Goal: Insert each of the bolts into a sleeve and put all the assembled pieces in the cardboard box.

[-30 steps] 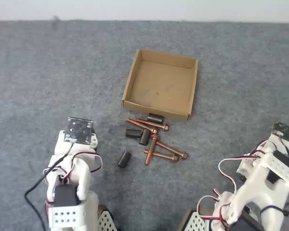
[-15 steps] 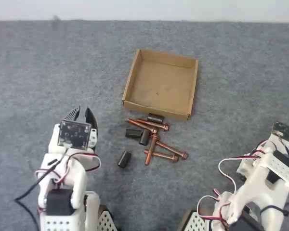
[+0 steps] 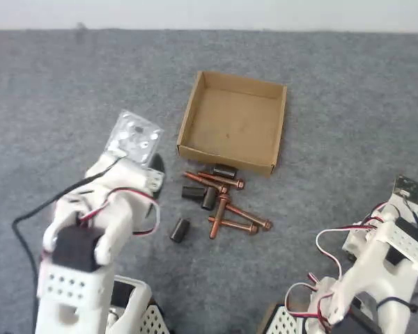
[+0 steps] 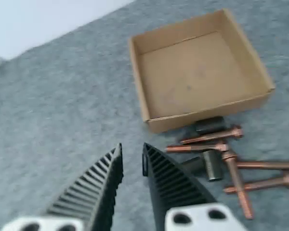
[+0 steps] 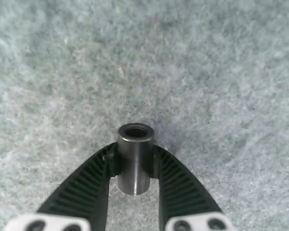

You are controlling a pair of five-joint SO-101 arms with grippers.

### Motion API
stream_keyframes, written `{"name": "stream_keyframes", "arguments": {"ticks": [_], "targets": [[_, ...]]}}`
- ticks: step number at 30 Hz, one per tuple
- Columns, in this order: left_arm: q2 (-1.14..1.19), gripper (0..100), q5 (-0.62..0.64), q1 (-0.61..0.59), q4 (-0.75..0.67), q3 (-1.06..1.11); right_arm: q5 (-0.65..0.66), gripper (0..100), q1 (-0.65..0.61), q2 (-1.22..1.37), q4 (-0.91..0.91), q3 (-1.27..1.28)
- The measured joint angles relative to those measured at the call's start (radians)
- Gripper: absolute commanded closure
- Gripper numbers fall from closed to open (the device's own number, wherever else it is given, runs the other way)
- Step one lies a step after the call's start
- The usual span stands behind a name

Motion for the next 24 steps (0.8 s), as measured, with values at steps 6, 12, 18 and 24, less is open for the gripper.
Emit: {"name": "stream_keyframes", "arguments": {"ticks": [6, 12, 18, 24], "targets": [[0.155, 93, -0.044, 0.114, -0.034, -0.003, 0.0, 99.2, 0.0, 0.0, 0.0, 0.0], [0.345, 93, -0.143, 0.212, -0.107, -0.003, 0.0, 99.2, 0.0, 0.0, -0.006, 0.008], [0.506, 93, -0.262, 0.331, -0.158, -0.003, 0.028, 99.2, 0.0, 0.0, -0.015, 0.011], [0.669, 93, -0.456, 0.443, -0.158, -0.003, 0.028, 99.2, 0.0, 0.0, -0.015, 0.011]]}}
